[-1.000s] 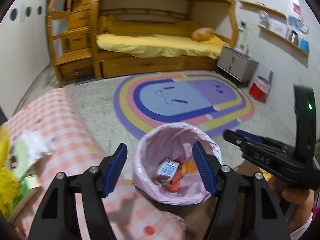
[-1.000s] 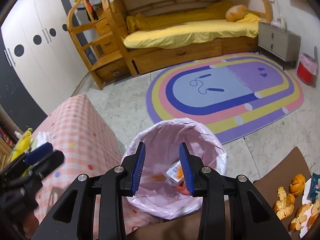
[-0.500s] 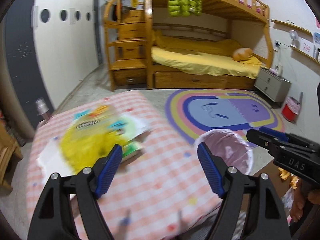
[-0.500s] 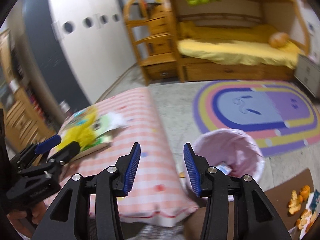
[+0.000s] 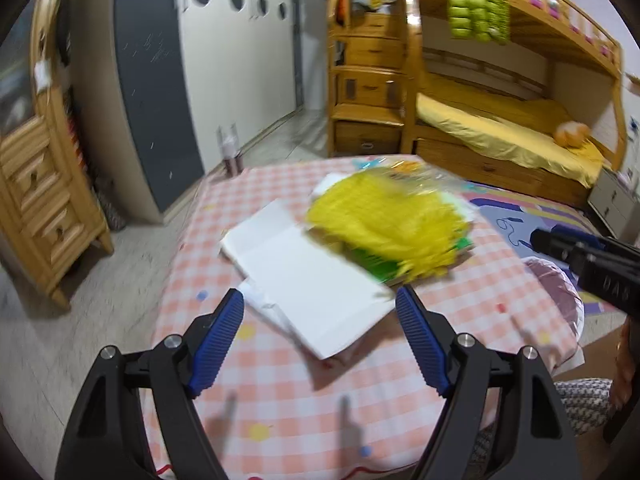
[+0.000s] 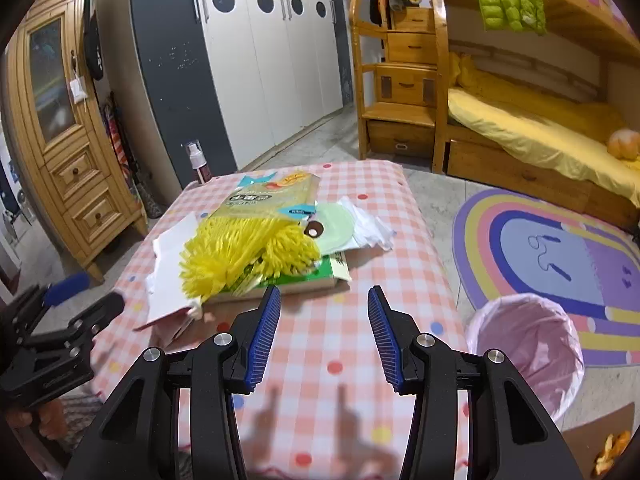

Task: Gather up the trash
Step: 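Grasp the flat white paper sheet with the left gripper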

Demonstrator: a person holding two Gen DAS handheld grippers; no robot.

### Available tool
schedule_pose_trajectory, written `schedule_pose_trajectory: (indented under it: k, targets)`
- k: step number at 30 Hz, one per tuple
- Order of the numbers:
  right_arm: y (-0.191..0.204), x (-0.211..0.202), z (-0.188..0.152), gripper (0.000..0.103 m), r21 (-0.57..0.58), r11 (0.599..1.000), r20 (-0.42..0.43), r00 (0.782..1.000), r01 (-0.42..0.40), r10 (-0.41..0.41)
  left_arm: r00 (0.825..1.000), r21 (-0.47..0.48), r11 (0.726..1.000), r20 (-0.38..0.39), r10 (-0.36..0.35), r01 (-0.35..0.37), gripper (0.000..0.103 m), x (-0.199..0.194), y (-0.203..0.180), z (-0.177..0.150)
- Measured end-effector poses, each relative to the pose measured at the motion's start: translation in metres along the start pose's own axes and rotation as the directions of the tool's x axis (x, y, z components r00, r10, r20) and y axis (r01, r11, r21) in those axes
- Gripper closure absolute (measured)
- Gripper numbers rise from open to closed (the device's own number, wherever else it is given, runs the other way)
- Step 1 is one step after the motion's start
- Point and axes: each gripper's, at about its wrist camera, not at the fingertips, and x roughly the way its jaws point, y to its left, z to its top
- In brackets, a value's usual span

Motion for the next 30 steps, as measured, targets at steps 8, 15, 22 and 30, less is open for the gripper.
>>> schedule_pose_trajectory:
  k: [8,15,22,30]
  targets:
    - [-0.004,0.017,-0.006,0.056,0.059,0.998,-0.01,1.0,-0.022,0.022,0.992,0.003,0.995,-0.079,-0.096,0.097,0.035,0.025,-0.001,-0.018]
    - [-0.008,0.023,-0.006,0.056,0.074,0.997,-0.035,0.999,-0.006,0.009,0.997,0.054,0.997,-0.061,-0.053,0.056,0.032,0.044,-0.033,-0.002]
    - [-0.01,0.022,-0.009,0.056,0.077,0.997,-0.038,0.999,-0.001,0.003,0.992,0.059,0.997,-0.116,0.055,-0.048,0.026,0.066,-0.037,-0.001]
    - [-0.006,0.019,-0.011,0.055,0.068,0.998,-0.028,1.0,0.002,0.0,0.985,-0.069,0.997,-0.171,0.023,-0.035,0.026,0.045,0.01,-0.026]
